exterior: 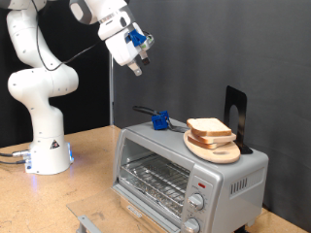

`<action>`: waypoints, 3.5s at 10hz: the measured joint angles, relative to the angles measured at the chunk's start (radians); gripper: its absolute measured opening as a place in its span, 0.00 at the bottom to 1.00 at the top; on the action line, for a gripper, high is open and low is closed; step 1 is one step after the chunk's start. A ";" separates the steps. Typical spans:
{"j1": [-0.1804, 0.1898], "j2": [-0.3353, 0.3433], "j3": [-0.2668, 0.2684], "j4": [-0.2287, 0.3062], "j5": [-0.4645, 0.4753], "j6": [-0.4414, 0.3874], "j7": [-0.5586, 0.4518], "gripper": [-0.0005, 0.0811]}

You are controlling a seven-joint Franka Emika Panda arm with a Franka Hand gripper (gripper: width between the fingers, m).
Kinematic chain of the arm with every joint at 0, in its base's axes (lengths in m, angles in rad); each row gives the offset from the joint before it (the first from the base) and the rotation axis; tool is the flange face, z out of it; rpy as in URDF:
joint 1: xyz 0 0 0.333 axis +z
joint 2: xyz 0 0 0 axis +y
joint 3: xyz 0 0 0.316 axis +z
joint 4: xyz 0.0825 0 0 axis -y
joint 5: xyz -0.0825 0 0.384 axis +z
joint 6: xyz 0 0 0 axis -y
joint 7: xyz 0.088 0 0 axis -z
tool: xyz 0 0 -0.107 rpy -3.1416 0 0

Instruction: Make a piece of toast with the oven

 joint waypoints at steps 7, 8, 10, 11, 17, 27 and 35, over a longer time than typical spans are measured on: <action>-0.007 0.050 0.014 -0.004 0.015 -0.003 0.065 0.99; -0.012 0.055 0.030 -0.003 -0.005 0.000 0.086 0.99; -0.017 0.066 0.063 -0.003 -0.024 0.036 0.133 0.99; -0.019 0.074 0.079 -0.003 -0.028 0.068 0.148 0.99; -0.023 0.128 0.160 -0.012 -0.065 0.107 0.206 0.99; -0.036 0.180 0.292 -0.141 -0.144 0.330 0.218 0.99; -0.036 0.244 0.322 -0.153 -0.142 0.400 0.224 0.99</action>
